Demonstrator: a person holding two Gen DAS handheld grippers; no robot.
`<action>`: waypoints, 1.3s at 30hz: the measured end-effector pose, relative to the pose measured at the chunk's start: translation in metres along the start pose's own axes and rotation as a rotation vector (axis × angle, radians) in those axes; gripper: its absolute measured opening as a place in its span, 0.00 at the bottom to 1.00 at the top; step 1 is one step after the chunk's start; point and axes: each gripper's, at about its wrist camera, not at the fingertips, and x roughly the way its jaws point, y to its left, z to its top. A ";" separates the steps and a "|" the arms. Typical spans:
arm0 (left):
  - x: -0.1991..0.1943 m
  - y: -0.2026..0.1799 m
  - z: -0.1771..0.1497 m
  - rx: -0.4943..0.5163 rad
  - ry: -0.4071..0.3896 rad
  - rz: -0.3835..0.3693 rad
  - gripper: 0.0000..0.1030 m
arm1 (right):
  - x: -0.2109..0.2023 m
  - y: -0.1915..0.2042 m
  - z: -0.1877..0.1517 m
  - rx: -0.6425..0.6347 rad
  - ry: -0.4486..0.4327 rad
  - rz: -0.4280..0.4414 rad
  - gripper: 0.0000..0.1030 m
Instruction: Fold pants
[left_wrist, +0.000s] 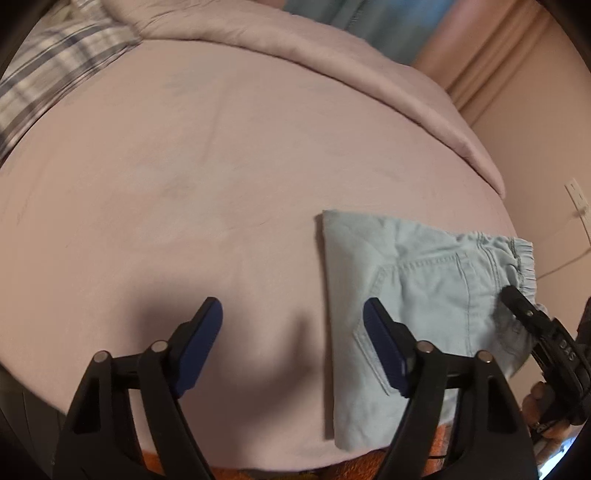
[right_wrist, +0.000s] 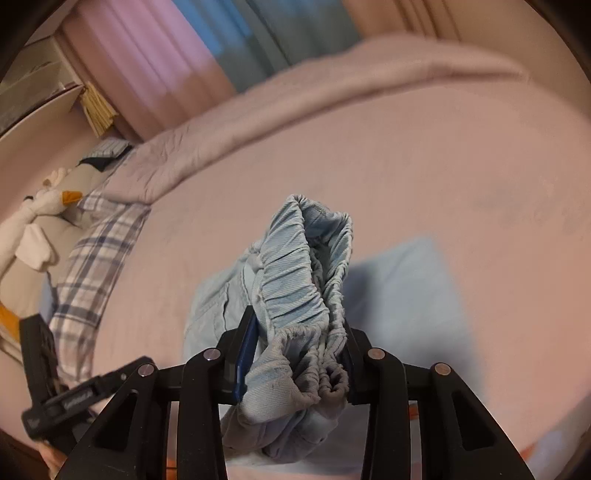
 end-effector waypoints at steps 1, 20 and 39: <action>0.003 -0.005 0.003 0.010 -0.002 -0.012 0.68 | -0.006 -0.005 0.002 0.002 -0.011 -0.011 0.37; 0.090 -0.031 0.005 0.050 0.188 -0.096 0.53 | 0.042 -0.066 -0.025 0.070 0.139 -0.172 0.37; 0.058 -0.030 -0.062 0.142 0.224 -0.114 0.60 | 0.033 -0.065 -0.033 0.034 0.147 -0.195 0.43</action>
